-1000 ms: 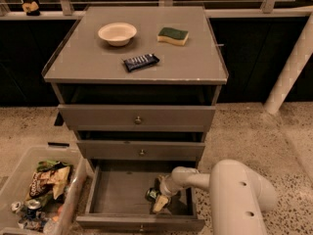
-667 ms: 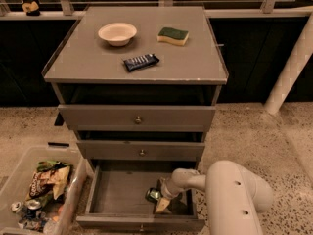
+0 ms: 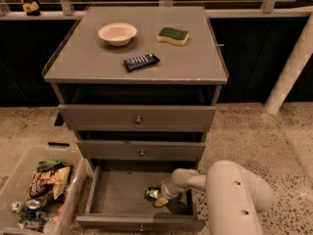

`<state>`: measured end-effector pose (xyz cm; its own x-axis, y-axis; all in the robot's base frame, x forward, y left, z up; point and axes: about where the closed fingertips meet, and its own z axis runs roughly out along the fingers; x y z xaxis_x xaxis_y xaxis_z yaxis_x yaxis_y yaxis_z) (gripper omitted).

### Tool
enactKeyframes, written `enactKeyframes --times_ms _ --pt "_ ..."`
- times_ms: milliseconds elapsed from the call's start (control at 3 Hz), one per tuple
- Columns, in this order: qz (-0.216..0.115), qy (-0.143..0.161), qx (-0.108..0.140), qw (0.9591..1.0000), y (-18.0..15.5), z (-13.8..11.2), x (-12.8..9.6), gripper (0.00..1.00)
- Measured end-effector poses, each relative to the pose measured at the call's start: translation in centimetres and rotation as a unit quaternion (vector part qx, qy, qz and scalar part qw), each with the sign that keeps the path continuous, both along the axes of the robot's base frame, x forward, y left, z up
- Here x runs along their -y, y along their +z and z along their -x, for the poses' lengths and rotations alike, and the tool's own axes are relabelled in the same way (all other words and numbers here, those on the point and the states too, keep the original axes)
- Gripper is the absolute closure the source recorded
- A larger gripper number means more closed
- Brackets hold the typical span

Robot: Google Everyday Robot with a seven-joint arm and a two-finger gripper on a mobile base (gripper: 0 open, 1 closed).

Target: Pick green can from bottom drawer and place on counter

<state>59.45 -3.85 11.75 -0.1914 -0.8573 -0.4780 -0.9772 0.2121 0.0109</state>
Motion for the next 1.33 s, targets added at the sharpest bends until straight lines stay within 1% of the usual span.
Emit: enactKeyframes --times_ms 667,1000,1333 --pt "0.000 0.000 0.000 1.0000 0.00 0.00 0.00 0.87" --pt "0.000 0.000 0.000 1.0000 -0.01 0.01 0.00 1.00" --pt "0.000 0.000 0.000 1.0000 -0.01 0.01 -0.01 1.00"
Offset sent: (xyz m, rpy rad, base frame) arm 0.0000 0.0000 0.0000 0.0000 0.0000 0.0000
